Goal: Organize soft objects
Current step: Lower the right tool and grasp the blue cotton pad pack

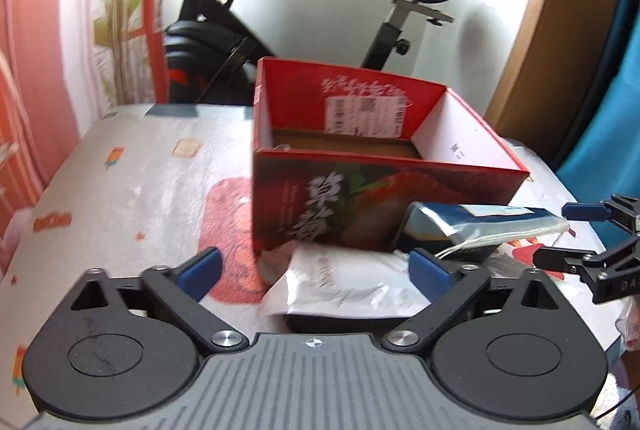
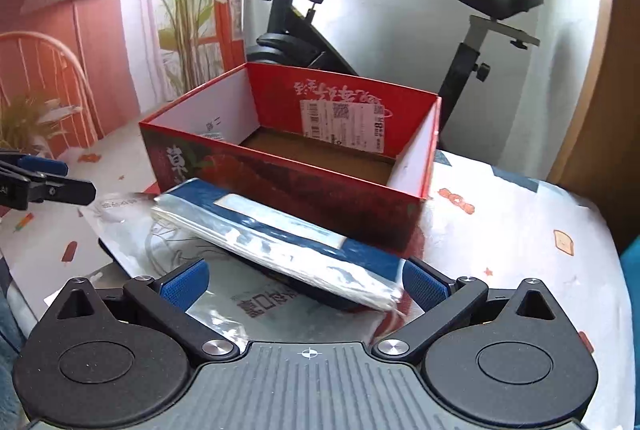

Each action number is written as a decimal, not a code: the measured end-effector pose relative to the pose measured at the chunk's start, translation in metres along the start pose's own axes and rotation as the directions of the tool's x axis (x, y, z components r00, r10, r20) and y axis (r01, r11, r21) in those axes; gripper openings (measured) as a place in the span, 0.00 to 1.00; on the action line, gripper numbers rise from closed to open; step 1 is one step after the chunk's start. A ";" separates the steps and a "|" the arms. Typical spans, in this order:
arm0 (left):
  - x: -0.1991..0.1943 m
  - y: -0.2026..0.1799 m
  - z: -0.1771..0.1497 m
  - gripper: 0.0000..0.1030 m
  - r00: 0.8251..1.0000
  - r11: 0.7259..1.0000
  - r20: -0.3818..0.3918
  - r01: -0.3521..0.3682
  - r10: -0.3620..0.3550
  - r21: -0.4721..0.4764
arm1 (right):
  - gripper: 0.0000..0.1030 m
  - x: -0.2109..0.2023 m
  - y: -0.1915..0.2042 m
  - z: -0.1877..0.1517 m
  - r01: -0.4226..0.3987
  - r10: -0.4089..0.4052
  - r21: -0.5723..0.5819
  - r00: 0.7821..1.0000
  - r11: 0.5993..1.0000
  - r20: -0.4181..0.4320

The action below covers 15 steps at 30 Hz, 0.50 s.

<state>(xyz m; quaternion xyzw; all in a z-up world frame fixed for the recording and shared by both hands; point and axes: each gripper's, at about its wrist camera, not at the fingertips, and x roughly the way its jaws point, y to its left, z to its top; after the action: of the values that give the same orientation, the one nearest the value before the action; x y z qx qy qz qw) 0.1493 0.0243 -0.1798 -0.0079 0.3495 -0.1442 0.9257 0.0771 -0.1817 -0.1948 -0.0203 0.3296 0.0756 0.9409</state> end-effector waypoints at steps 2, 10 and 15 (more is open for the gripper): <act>0.004 -0.008 0.003 0.85 1.000 0.999 0.000 0.011 -0.011 0.042 | 0.95 0.000 -0.008 -0.002 0.011 -0.011 0.007 1.000 1.000 0.000; 0.033 -0.031 0.011 0.65 0.999 0.988 -0.039 0.032 -0.027 0.151 | 0.81 0.018 -0.045 -0.019 0.025 -0.024 0.043 1.000 0.999 -0.016; 0.056 -0.043 0.020 0.60 0.992 0.972 -0.105 0.089 -0.068 0.218 | 0.63 0.041 -0.064 -0.025 -0.045 0.049 0.099 0.998 0.994 -0.036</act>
<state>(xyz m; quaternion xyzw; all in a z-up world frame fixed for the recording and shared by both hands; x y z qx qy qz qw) 0.1910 -0.0338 -0.1959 0.0888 0.3749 -0.2190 0.8964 0.1035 -0.2416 -0.2409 0.0326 0.3511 0.0811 0.9323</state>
